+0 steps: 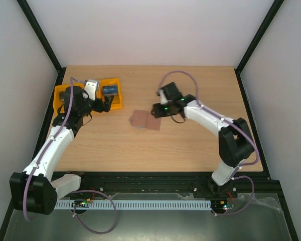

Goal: Take the credit cards out of the card holder

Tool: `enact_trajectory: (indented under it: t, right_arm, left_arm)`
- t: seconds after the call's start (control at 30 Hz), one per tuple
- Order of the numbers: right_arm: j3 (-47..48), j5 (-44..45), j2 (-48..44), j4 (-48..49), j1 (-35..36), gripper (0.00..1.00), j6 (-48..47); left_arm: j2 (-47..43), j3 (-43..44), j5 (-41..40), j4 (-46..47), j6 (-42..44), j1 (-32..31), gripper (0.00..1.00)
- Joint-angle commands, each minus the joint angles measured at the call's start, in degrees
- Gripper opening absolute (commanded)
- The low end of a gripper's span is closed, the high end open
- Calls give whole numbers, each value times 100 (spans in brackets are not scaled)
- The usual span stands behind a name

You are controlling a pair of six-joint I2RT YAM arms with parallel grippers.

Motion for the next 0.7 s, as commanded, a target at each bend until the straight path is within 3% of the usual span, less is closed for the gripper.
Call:
enact_trajectory:
  t: [0.0,0.17,0.27,0.43,0.67]
  right_arm:
    - [632,1709,205,214,1514,69,-1331]
    - [1018,2819,1080,45,2407,83,-2543]
    - [1163,3570,1524,215,2632,97,-3076]
    - [1544,4259,2099,306,2656,96,-3444]
    - [1504,4618,2450,422,2648,82,-3705]
  left_arm:
    - [-70,-204,44,-155,-305,-3,100]
    - [-411,-383,-94,-129,-3,122,100]
    - [-525,-432,-215,-86,142,256,100]
    - [-562,-436,-210,24,191,450,100]
    - [-558,-424,-140,105,233,538,100]
